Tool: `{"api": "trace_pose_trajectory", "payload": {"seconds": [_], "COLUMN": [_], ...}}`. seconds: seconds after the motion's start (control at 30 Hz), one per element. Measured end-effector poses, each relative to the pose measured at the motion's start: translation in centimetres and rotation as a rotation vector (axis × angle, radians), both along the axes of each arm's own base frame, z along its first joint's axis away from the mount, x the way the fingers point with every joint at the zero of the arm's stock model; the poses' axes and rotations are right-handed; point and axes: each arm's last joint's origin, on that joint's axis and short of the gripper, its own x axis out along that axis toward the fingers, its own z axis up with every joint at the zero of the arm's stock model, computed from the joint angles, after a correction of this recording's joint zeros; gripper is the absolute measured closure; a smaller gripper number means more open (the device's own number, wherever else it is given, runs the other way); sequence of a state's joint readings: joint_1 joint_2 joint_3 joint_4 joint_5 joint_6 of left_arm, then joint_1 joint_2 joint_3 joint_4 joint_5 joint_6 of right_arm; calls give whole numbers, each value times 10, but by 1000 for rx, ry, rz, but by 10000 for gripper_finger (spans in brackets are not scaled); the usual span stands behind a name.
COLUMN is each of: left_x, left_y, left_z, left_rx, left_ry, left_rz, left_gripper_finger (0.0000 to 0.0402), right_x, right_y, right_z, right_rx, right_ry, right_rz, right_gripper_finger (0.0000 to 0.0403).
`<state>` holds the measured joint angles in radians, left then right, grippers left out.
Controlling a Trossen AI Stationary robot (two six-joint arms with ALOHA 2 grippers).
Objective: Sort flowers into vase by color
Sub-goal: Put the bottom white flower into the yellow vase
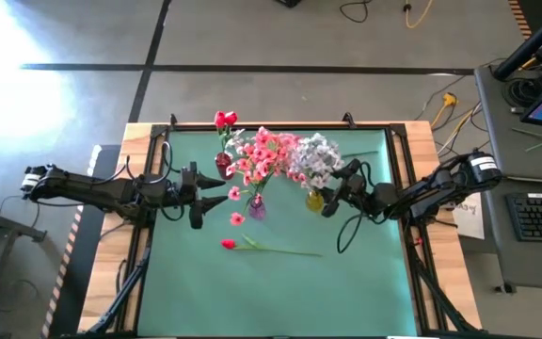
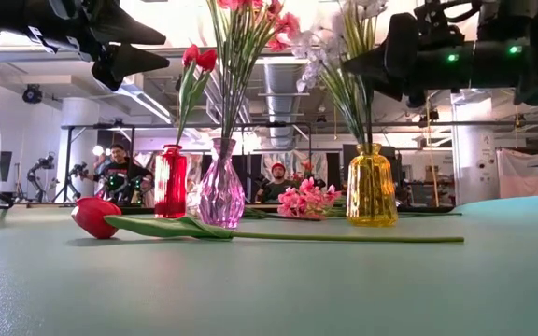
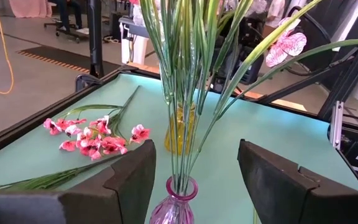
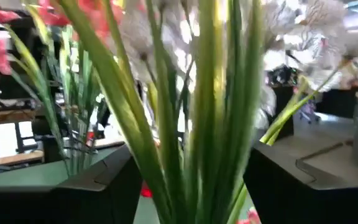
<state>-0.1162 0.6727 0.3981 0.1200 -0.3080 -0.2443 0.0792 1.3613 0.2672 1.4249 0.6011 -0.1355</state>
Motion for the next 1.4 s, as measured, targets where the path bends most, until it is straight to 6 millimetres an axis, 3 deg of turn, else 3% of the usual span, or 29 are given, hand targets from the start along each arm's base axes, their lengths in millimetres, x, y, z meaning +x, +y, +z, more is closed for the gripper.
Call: {"api": "trace_pose_trajectory", "payload": {"seconds": [0.47,1.13,1.4], "left_x": [0,0,0], "left_y": [0,0,0], "left_z": [0,-2,-2], "left_rx": [0,-32,-44], "left_ry": [2,14,16], "left_rz": [0,2,4], "left_gripper_finger": [185,185,185], "right_x": [1,-19,-30], "right_y": [1,9,10], "right_z": [-12,-1,0], "right_rx": [135,303,450], "right_ry": [61,153,191], "right_rz": [-1,50,69], "right_gripper_finger": [100,114,124]}}
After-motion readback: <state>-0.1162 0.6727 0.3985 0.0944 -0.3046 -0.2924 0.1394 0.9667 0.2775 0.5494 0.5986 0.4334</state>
